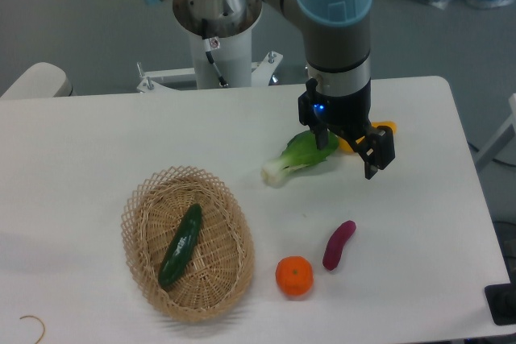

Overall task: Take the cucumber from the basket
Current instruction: 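Move the gripper from the bok choy over to the wicker basket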

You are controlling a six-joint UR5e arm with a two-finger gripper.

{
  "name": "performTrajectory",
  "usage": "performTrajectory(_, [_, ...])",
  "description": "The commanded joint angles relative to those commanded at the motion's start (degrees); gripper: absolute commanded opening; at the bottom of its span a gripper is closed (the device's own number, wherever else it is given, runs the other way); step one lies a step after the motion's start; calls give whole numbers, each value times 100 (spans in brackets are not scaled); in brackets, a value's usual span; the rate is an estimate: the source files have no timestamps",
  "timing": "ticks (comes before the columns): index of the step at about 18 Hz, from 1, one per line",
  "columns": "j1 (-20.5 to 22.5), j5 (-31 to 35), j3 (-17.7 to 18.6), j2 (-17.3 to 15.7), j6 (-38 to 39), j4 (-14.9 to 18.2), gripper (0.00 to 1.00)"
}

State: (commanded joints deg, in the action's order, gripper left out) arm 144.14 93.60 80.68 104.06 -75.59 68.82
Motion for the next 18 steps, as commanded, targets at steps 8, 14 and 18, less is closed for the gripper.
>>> performTrajectory(8, [-316, -35, 324, -210, 245, -26, 100])
performTrajectory(14, [-676, -140, 896, -448, 1009, -105, 100])
performTrajectory(18, [-1176, -202, 984, -361, 2396, -228, 100])
